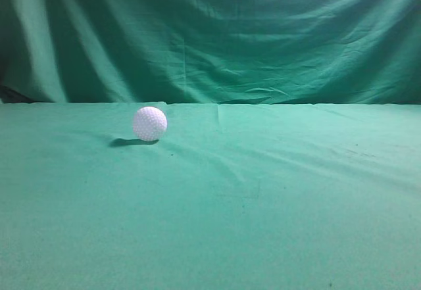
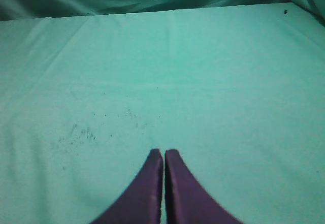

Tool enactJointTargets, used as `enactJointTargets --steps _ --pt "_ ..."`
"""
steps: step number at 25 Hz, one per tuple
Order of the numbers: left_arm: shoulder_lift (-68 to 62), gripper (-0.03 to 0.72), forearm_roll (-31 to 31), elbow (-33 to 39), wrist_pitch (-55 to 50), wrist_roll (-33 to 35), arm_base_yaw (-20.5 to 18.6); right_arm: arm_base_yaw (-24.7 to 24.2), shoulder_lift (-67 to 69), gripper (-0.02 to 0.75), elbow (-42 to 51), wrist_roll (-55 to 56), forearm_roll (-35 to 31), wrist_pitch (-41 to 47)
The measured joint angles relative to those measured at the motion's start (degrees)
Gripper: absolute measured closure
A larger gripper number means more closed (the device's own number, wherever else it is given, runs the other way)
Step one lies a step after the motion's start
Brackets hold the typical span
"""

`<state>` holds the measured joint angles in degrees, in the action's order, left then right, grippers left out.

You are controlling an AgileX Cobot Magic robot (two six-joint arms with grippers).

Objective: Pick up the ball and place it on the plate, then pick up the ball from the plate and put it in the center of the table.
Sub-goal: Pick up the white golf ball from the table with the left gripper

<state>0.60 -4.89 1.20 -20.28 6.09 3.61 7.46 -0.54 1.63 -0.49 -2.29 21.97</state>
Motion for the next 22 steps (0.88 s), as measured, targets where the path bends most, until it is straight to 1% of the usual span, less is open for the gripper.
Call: enactJointTargets --steps 19,22 --pt "0.00 0.688 0.00 0.00 0.00 0.00 0.00 0.00 0.00 0.738 0.00 0.00 0.00 0.00" --pt "0.00 0.688 -0.29 0.00 1.56 0.00 0.00 0.00 0.00 0.738 0.00 0.00 0.00 0.00"
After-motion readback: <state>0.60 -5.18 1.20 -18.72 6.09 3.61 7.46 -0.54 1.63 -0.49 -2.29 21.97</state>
